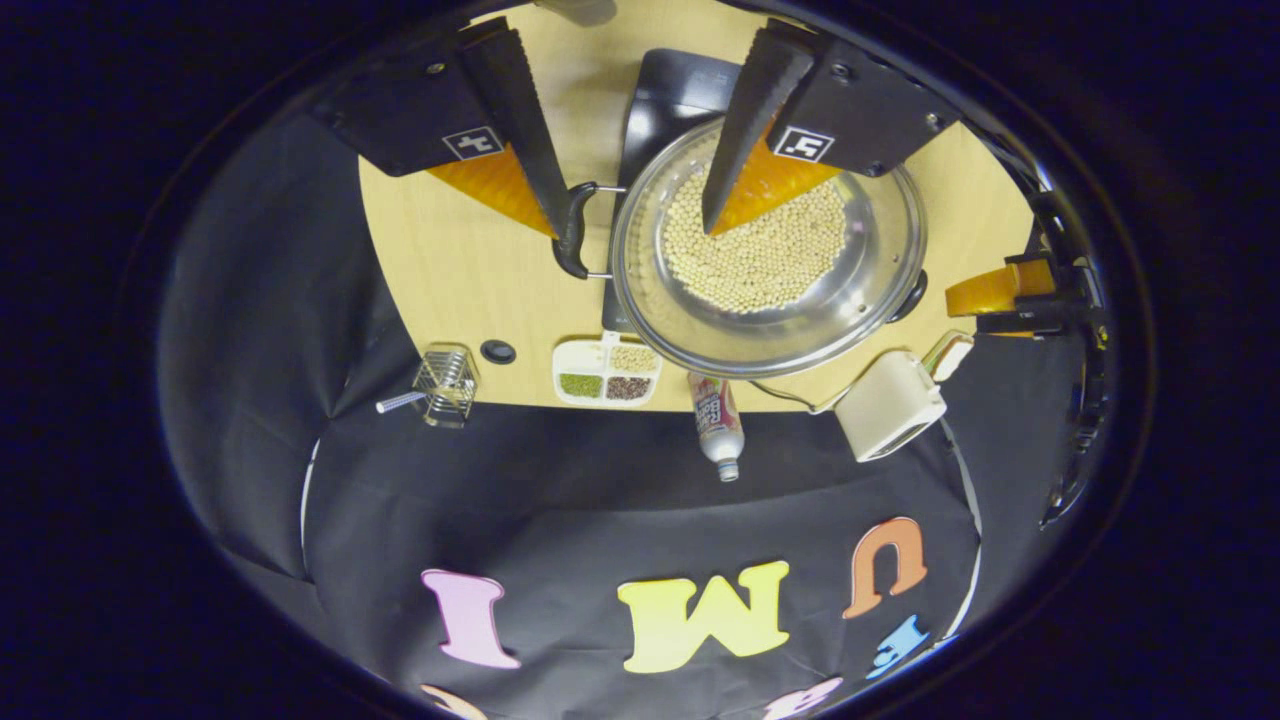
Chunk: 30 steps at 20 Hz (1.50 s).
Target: First push the handle of the pot to place it horizontally, then grasp the pot with both hands and set it on the induction cooktop.
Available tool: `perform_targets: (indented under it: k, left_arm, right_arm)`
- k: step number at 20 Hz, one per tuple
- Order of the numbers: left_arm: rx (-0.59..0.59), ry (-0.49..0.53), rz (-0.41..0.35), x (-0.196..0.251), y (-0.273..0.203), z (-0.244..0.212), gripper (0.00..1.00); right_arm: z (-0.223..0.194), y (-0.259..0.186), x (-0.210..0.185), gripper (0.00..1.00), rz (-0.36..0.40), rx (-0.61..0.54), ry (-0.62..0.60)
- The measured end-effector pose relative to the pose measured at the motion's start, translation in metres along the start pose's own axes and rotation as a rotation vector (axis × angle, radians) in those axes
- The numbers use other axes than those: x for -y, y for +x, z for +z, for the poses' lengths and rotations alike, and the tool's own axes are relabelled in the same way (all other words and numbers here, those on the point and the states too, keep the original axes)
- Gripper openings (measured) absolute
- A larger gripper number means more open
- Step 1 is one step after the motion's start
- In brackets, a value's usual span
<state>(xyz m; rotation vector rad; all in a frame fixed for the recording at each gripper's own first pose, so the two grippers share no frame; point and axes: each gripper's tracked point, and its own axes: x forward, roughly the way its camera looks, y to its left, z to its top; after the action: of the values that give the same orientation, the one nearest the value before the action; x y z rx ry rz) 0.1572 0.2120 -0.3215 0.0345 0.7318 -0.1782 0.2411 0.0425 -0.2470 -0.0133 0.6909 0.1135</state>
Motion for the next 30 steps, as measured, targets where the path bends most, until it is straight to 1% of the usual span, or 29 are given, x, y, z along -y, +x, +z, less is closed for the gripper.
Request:
perform_targets:
  k: [4,8,12,13,14,15,17,19,21,22,23,25,30]
  left_arm:
    - [0.080,0.028,0.001,-0.009,-0.032,0.022,0.98]
    - [0.201,0.018,-0.006,-0.021,-0.084,0.051,0.98]
    - [0.335,0.036,0.028,-0.050,-0.147,0.077,0.98]
    - [0.365,0.031,0.037,-0.059,-0.162,0.084,0.98]
    - [0.402,0.025,0.050,-0.068,-0.178,0.092,0.98]
    - [0.430,0.013,0.062,-0.077,-0.193,0.098,0.98]
    - [0.489,-0.018,0.075,-0.092,-0.223,0.110,0.98]
    - [0.554,-0.042,0.095,-0.107,-0.254,0.124,0.98]
    - [0.618,-0.042,0.149,-0.124,-0.279,0.132,0.98]
    - [0.634,-0.045,0.146,-0.121,-0.287,0.131,0.89]
    - [0.649,-0.050,0.132,-0.117,-0.295,0.133,0.96]
    - [0.668,-0.048,0.124,-0.114,-0.306,0.131,0.95]
    - [0.685,-0.062,0.155,-0.113,-0.328,0.125,0.95]
  right_arm:
    - [0.028,-0.038,-0.018,0.83,-0.008,0.076,-0.036]
    - [0.078,-0.095,-0.039,0.83,-0.024,0.222,-0.054]
    - [0.131,-0.161,-0.063,0.83,-0.027,0.390,-0.047]
    - [0.141,-0.179,-0.068,0.92,-0.028,0.436,-0.038]
    - [0.152,-0.198,-0.074,0.97,-0.028,0.476,-0.032]
    - [0.159,-0.217,-0.081,1.00,-0.029,0.509,-0.028]
    - [0.168,-0.251,-0.092,0.99,-0.021,0.575,-0.009]
    - [0.172,-0.277,-0.101,1.00,-0.004,0.623,0.025]
    - [0.174,-0.296,-0.102,1.00,-0.004,0.658,0.033]
    - [0.174,-0.304,-0.102,1.00,-0.006,0.673,0.035]
    - [0.174,-0.312,-0.103,1.00,-0.003,0.687,0.041]
    - [0.170,-0.320,-0.104,1.00,0.005,0.698,0.053]
    - [0.164,-0.325,-0.095,1.00,0.014,0.725,0.061]
